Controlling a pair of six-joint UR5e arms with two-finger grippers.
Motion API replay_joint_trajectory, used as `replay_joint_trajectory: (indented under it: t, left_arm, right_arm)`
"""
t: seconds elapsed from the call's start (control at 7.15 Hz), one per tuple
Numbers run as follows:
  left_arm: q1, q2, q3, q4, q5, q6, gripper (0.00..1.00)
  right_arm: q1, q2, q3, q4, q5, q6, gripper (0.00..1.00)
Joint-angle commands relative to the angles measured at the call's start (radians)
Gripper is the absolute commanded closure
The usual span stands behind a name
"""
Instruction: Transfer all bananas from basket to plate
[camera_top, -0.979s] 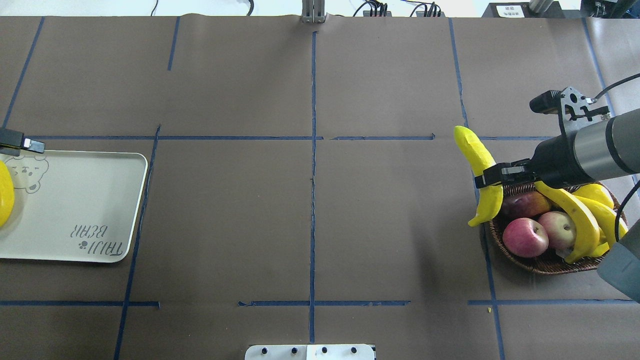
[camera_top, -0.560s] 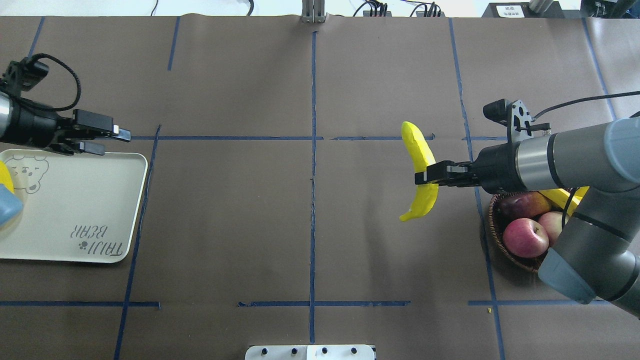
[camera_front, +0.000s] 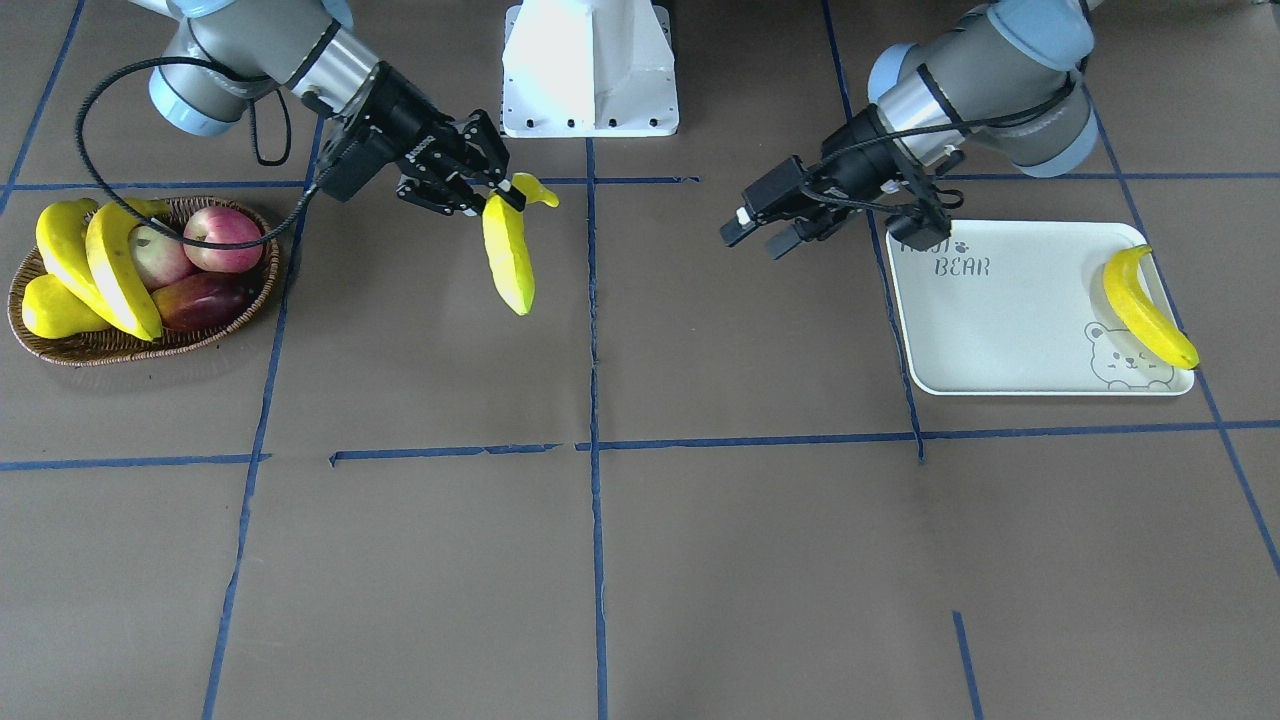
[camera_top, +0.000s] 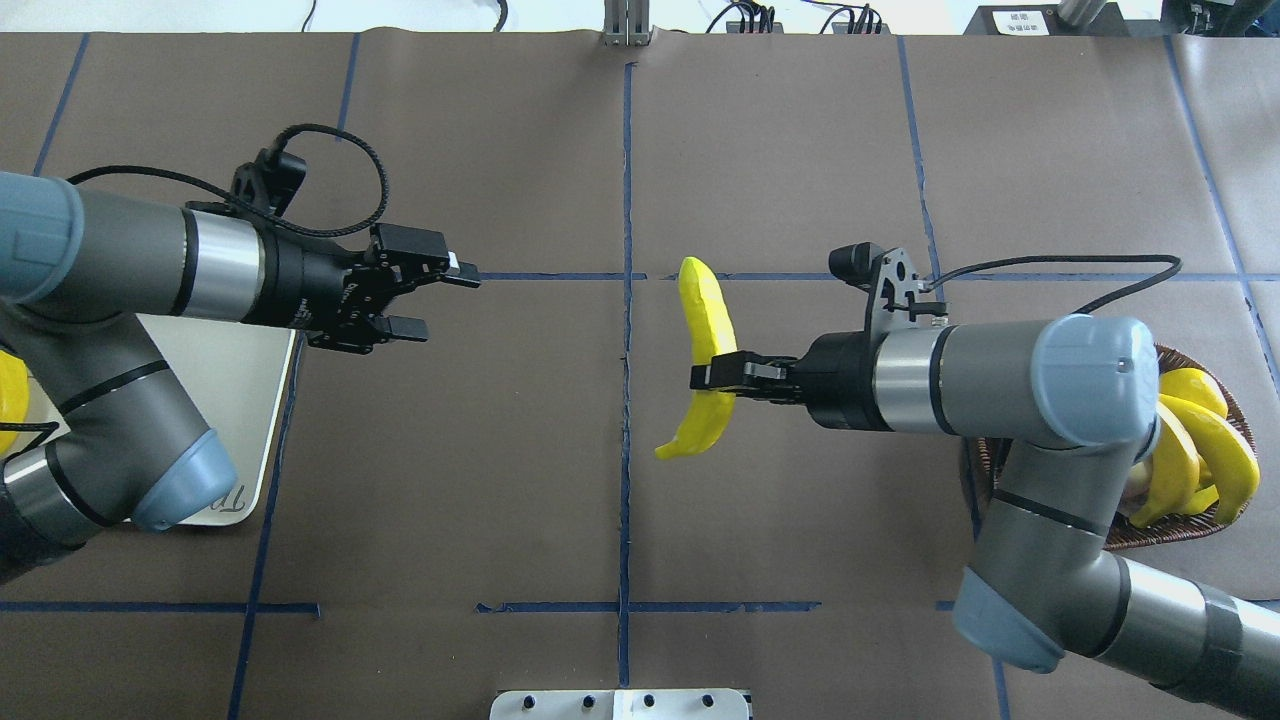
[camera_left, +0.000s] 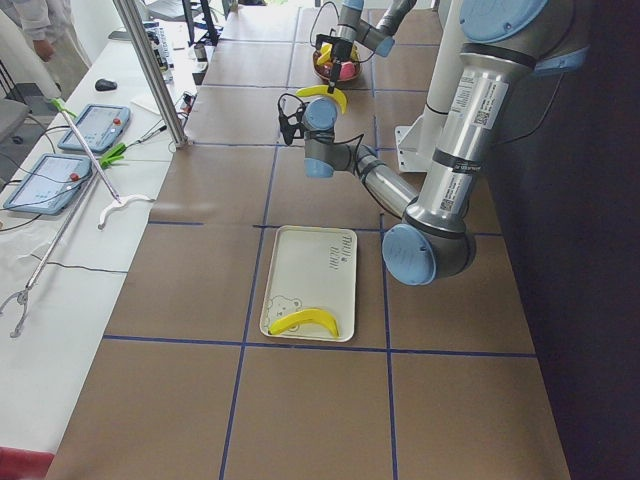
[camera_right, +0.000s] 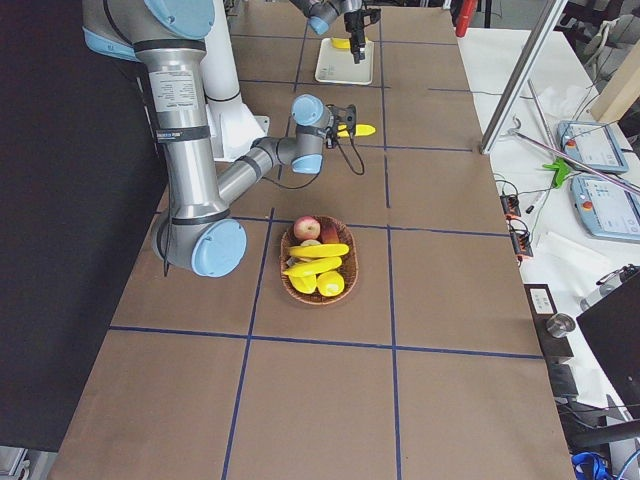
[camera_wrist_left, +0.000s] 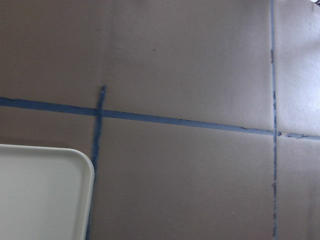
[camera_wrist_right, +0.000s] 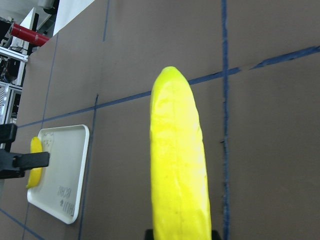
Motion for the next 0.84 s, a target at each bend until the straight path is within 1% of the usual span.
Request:
replay_joint_trajectory:
  t: [0.0, 0.28, 0.56, 0.7]
  left_arm:
    - [0.043, -0.077, 0.028, 0.013, 0.005, -0.051, 0.00]
    - [0.063, -0.103, 0.057, 0.032, 0.006, -0.080, 0.00]
    - [0.077, -0.103, 0.058, 0.032, 0.006, -0.080, 0.00]
    - [0.077, -0.103, 0.058, 0.032, 0.006, -0.081, 0.00]
  right_arm:
    - [-0.076, 0.124, -0.028, -0.061, -0.067, 0.003, 0.91]
    - [-0.100, 0.146, -0.028, -0.061, -0.081, 0.003, 0.91]
    - [-0.104, 0.198, -0.031, -0.139, -0.081, 0.003, 0.90]
    - [-0.107, 0.201, -0.033, -0.147, -0.081, 0.002, 0.90]
